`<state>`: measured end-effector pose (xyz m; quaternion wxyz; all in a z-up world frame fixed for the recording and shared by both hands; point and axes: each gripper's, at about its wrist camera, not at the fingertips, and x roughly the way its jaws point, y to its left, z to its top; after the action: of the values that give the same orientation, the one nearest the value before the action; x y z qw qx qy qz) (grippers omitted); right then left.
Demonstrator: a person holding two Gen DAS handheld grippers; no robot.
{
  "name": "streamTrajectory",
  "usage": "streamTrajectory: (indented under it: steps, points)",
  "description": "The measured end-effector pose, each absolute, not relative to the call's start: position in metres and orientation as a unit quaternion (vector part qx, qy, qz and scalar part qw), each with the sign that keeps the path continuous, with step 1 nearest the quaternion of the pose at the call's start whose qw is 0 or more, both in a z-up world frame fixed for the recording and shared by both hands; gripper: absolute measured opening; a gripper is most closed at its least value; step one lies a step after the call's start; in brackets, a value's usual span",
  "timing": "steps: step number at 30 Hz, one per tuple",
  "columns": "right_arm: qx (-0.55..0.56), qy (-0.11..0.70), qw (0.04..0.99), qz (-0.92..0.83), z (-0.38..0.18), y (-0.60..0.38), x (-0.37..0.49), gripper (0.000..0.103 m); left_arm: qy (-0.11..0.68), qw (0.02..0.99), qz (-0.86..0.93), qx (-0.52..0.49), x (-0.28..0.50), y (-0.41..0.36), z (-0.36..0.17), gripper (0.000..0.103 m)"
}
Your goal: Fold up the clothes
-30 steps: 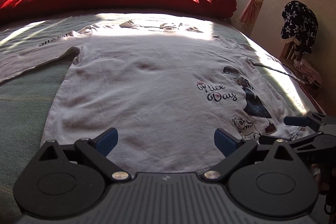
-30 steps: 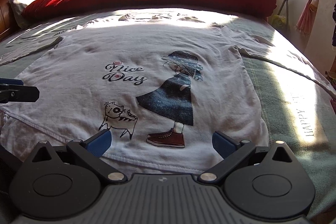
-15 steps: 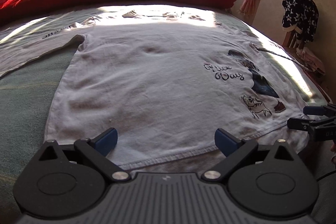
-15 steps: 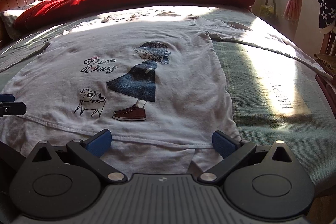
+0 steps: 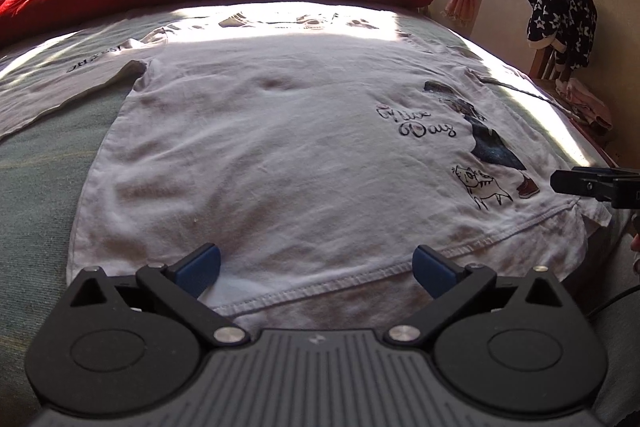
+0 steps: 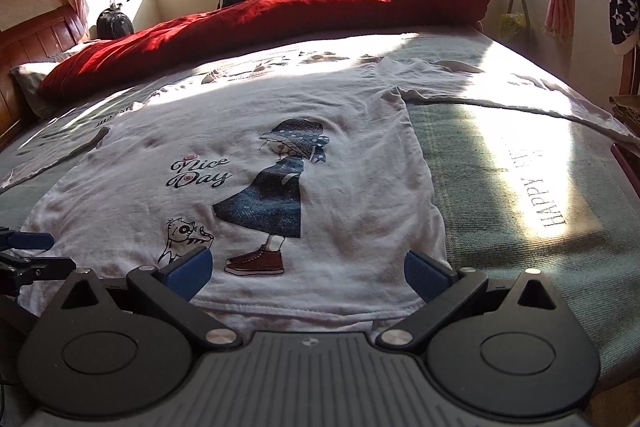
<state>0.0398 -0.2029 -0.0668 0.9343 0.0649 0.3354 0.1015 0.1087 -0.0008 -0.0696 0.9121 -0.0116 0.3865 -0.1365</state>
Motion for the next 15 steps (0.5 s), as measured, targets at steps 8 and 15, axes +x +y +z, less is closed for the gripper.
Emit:
streamTrajectory:
  steps: [8,15]
  points:
    - [0.126,0.327,0.931,0.098,-0.077,-0.227,0.056,0.103,0.384,0.912,-0.136,-0.043,0.112,0.01,-0.069,0.102]
    - [0.093,0.325,0.937,0.093,-0.07,-0.217,0.067,0.103,0.385,0.91,-0.132,-0.083,0.117,0.023,-0.067,0.102]
